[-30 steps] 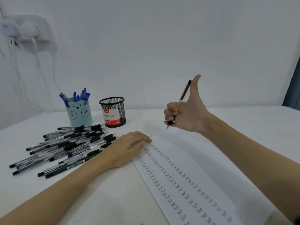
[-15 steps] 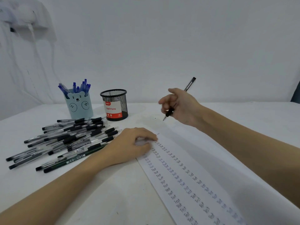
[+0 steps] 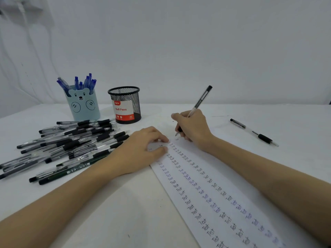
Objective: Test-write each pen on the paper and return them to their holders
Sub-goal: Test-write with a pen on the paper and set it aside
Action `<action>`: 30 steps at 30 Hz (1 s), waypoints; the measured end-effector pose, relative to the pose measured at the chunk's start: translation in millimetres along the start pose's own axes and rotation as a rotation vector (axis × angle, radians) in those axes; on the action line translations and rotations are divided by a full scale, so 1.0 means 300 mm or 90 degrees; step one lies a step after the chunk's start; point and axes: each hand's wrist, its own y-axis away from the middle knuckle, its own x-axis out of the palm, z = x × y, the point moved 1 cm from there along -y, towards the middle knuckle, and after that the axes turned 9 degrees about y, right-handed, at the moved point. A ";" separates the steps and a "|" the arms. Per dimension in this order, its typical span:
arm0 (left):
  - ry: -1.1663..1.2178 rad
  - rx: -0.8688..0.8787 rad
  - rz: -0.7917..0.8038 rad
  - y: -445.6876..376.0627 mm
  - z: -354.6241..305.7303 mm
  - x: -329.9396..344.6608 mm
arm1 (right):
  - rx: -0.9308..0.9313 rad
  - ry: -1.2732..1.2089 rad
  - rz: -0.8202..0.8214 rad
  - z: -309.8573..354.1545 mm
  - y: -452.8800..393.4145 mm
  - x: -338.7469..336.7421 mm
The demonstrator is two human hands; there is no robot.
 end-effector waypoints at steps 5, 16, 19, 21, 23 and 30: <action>0.033 -0.004 0.004 0.002 0.006 0.002 | -0.045 0.052 -0.034 -0.017 -0.012 0.014; 0.051 -0.008 0.001 0.000 0.010 0.010 | -0.067 0.098 -0.002 -0.004 0.003 0.014; 0.053 -0.009 -0.002 0.001 0.010 0.011 | -0.073 0.101 -0.021 -0.005 0.003 0.014; 0.052 -0.007 -0.002 0.001 0.011 0.011 | -0.069 0.093 -0.012 -0.004 0.006 0.009; 0.053 -0.004 -0.002 0.000 0.011 0.010 | -0.077 0.099 -0.004 -0.002 0.006 0.009; 0.050 0.003 0.000 0.000 0.011 0.009 | -0.057 0.079 -0.013 -0.001 0.003 0.006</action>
